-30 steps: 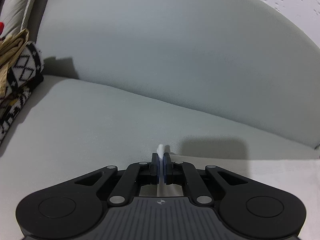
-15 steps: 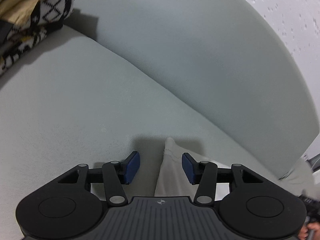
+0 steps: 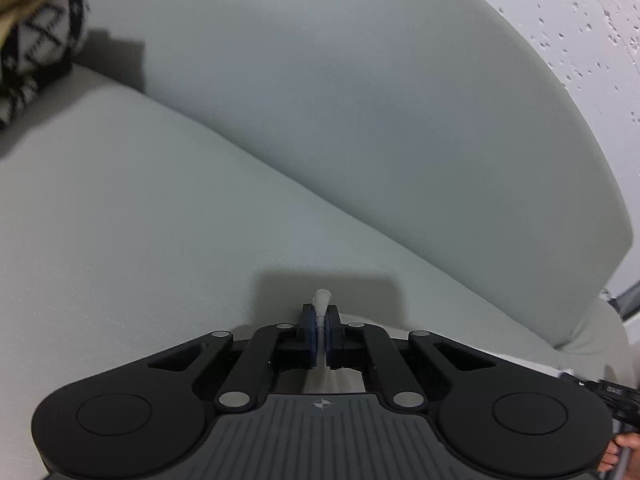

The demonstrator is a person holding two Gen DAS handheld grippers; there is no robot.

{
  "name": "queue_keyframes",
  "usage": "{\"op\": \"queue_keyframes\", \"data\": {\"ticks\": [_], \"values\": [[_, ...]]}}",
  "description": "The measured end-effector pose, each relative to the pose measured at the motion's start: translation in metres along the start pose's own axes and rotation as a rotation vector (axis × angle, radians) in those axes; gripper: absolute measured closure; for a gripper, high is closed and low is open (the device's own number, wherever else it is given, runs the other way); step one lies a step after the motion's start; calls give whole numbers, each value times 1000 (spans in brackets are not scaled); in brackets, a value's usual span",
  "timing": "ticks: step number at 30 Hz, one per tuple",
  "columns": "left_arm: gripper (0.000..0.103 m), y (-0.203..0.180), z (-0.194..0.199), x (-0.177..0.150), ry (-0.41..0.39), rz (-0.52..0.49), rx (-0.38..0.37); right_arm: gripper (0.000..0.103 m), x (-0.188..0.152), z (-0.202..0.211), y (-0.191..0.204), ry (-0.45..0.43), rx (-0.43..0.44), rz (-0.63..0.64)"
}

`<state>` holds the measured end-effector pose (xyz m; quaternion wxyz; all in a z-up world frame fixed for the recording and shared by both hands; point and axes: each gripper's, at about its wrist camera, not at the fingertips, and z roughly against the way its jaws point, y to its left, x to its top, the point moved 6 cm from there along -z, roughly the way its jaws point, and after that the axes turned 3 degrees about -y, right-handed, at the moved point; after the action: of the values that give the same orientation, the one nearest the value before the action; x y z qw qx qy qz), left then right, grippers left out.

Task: Fold clothes
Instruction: 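Lift the hem with both tools and carry it toward the collar, then lay the folded hem down on the shirt and open both tools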

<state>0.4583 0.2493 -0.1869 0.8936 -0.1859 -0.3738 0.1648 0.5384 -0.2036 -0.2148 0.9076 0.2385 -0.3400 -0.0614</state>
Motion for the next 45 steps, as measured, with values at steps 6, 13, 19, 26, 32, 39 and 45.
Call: {"op": "queue_keyframes", "data": {"ticks": [6,13,19,26,32,39,45], "values": [[101,-15,20,6,-28,-86,73,98,-6,25,26,-58,-100,28],[101,-42,96,5,-101,-109,-7,98,1,119,24,-123,-48,-96],[101,-57,189,-27,-117,-36,-103,98,-55,227,21,-127,17,-221],[101,-34,275,-103,-52,47,-63,99,-150,284,13,-24,-93,-181],[101,-32,282,-171,27,-15,104,99,-189,289,13,-10,-168,-104],[101,-48,327,-197,-66,-81,85,99,-191,333,16,-119,-166,-27],[101,-39,303,-234,32,-164,187,98,-228,343,8,-34,-291,15]]}}
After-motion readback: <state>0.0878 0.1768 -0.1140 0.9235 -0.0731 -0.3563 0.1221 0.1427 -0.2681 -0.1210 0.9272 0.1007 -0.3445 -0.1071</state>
